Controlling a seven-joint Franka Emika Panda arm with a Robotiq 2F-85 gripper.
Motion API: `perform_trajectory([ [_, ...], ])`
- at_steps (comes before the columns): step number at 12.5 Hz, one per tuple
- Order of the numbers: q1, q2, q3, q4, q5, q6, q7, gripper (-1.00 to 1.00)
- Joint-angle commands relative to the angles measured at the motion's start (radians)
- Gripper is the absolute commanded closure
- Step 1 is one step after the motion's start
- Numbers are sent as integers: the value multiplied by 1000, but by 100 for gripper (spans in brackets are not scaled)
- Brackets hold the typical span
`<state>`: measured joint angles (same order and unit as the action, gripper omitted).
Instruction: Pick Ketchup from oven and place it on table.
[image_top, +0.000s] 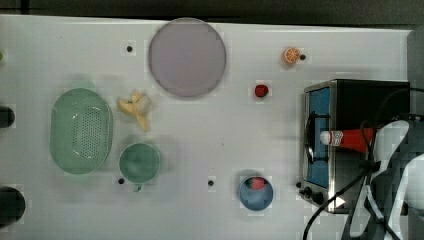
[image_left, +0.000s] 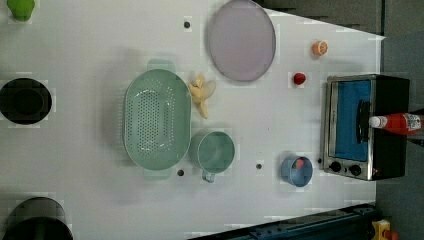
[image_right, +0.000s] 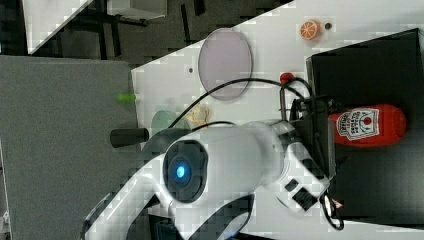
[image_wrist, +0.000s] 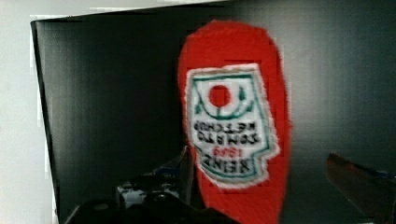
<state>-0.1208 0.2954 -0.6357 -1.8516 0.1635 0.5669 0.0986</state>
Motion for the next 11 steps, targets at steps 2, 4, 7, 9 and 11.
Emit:
perform_trajectory([
  [2,-14,45,14,8,-5,85,10,-100],
  [4,-16,62,14,-7,-3,89,10,-100],
  [7,-17,73,15,-24,27,116,10,-92],
  [9,-16,73,16,-30,30,129,10,-43],
  [11,-17,72,13,-25,30,129,10,-27],
])
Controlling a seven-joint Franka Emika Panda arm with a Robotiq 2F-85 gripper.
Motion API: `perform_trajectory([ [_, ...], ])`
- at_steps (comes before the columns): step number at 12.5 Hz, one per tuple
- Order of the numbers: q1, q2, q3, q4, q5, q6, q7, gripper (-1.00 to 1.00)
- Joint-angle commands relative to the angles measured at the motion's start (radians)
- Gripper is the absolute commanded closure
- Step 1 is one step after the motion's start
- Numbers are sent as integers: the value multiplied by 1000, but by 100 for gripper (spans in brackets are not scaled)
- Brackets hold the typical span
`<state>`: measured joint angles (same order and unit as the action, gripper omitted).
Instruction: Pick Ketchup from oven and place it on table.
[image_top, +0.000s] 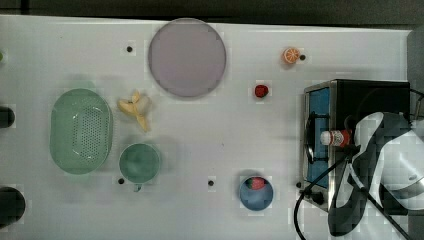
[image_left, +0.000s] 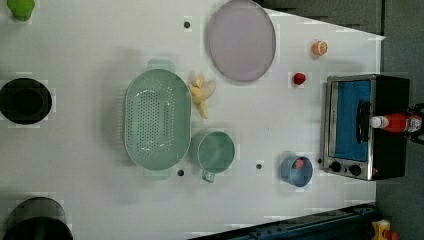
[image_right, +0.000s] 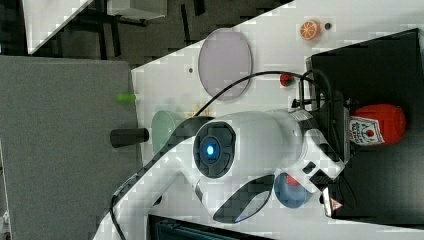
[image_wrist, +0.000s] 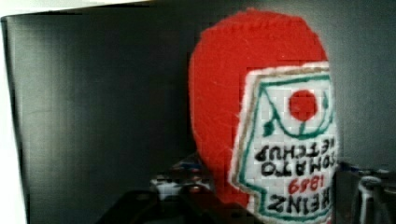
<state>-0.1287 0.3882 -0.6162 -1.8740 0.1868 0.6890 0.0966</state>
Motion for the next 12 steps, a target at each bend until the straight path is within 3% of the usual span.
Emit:
perform_trajectory([
  [1,-8,-25,-6,2,6,7,12,-27],
  [7,58,-124,2,159,-46,-66,-34,-27],
  [12,141,-206,25,341,-118,-445,-34,-27],
])
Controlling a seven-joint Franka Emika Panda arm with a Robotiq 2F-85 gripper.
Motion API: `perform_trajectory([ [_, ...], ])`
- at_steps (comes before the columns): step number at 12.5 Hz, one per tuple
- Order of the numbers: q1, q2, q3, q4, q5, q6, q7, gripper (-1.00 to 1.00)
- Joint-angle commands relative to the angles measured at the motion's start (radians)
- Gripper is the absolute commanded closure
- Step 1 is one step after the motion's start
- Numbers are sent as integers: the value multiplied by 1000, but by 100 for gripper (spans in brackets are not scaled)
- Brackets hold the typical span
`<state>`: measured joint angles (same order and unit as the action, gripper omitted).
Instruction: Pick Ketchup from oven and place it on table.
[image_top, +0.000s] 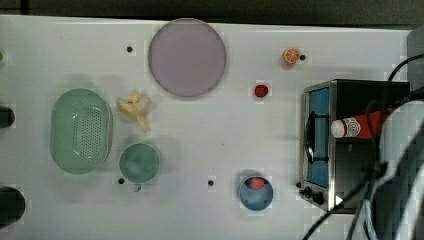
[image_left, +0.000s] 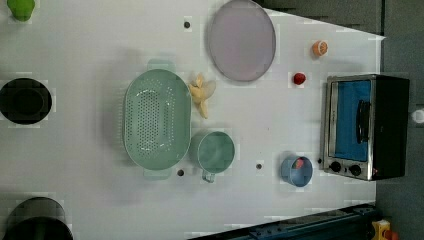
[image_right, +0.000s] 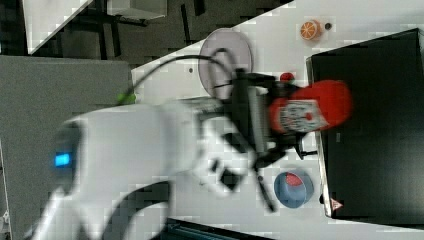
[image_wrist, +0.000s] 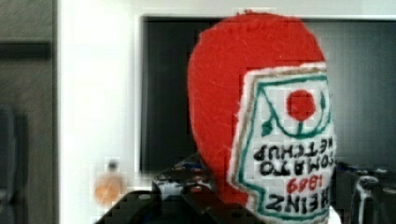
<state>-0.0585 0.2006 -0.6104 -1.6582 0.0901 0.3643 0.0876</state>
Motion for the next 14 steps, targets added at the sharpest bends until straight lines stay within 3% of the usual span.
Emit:
perform_trajectory([
  [1,90,-30,38,152,-42,-186,-25,-27],
  [8,195,-67,331,131,-58,-332,-25,-27],
  [11,211,-68,427,33,-59,-319,-23,-27],
  [14,217,-68,454,-113,-78,-241,-20,-27],
])
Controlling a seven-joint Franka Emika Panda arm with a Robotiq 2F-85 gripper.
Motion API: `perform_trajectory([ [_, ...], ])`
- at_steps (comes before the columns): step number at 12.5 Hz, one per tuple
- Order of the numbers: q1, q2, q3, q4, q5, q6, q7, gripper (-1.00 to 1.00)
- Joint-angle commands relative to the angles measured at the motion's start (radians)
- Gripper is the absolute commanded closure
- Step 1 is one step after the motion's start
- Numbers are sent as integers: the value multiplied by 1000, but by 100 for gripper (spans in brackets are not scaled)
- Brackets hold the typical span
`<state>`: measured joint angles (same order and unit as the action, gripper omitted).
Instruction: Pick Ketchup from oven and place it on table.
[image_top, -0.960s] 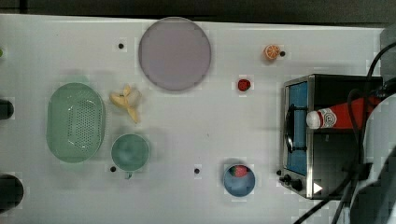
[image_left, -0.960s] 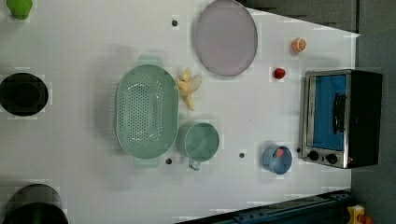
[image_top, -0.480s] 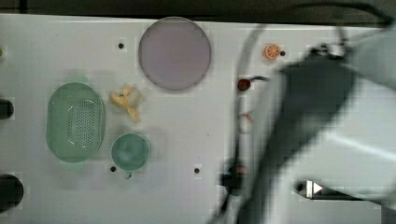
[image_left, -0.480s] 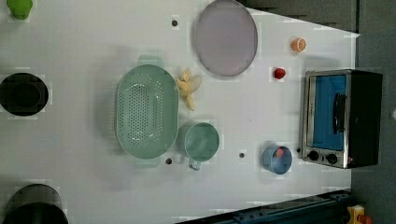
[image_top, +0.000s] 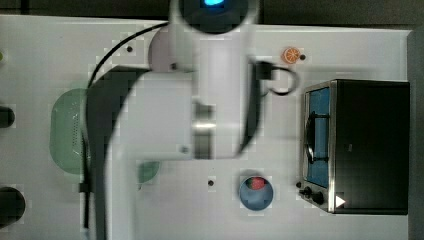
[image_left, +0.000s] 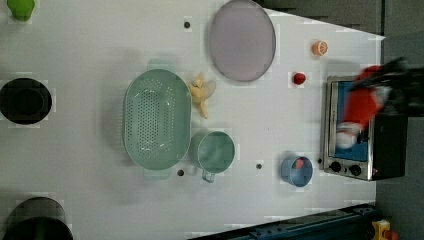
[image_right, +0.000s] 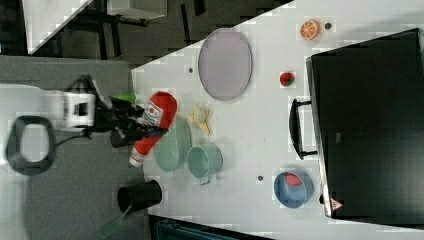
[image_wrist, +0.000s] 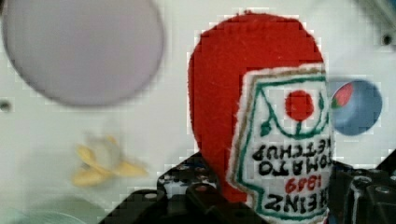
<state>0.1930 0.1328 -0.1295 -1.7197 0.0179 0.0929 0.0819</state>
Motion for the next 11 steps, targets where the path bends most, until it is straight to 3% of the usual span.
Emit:
perform_trajectory([
  [1,-35,0,-28,-105,-16,83,-12,-27],
  [6,-37,27,-51,-413,-17,440,-12,-27],
  [9,-37,90,-51,-514,-16,633,-8,-27],
  [10,-37,118,-51,-528,-14,682,0,-33],
  [11,-37,145,-51,-535,-14,713,4,-53],
])
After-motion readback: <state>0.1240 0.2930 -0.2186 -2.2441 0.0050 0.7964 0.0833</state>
